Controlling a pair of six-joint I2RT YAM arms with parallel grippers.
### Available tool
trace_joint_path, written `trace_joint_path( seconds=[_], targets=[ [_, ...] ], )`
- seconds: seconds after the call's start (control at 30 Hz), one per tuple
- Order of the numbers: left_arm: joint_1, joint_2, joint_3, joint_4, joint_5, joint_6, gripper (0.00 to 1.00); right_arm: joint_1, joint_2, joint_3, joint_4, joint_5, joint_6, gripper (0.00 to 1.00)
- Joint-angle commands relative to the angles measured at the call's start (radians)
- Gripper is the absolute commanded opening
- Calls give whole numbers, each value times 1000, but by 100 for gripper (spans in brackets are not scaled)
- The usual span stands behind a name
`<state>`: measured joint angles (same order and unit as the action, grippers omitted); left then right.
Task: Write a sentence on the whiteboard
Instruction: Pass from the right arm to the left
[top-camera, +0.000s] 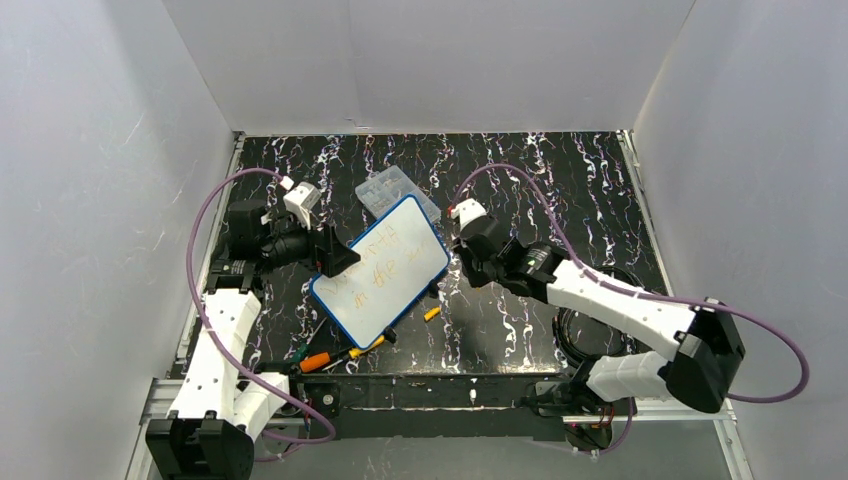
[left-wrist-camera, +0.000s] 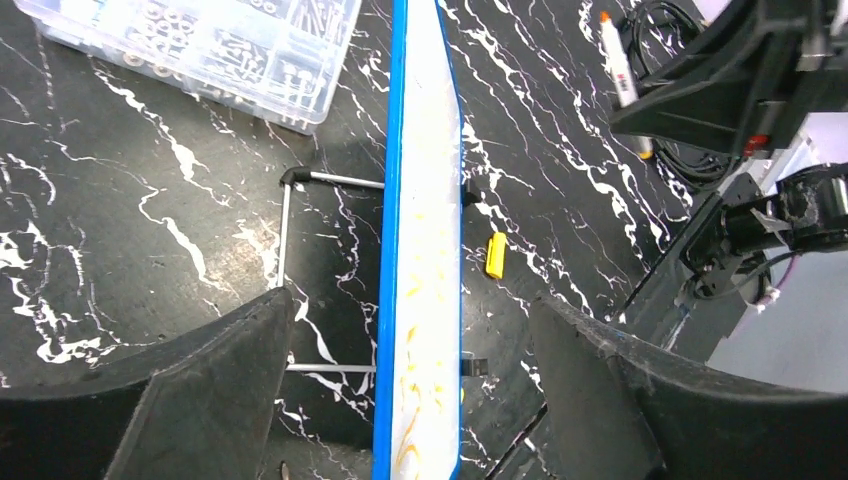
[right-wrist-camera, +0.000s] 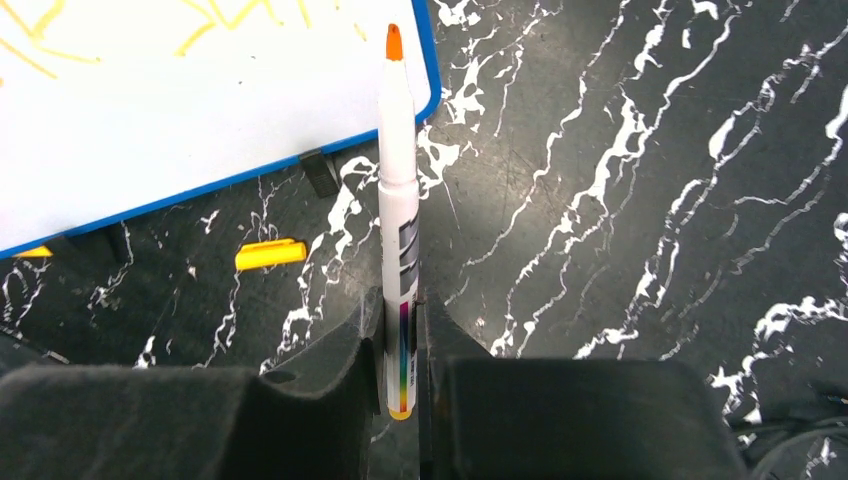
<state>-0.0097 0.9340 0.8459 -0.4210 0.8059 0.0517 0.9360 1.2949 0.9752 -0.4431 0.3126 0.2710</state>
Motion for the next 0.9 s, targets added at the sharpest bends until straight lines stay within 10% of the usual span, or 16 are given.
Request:
trace_joint_path(
  seconds=[0.0,0.23,0.87],
  targets=[
    [-3,-57,61,-6,-57,-8,87,-6,-46,72,-189,-35,-5,1],
    [-57,-77,224,-50,-110,12,87,-8,-80,112,-317,-343,-31,1],
    [-1043,-89,218,-171,-414,194,69,-8,-80,0,-306,-1101,52,1]
  ],
)
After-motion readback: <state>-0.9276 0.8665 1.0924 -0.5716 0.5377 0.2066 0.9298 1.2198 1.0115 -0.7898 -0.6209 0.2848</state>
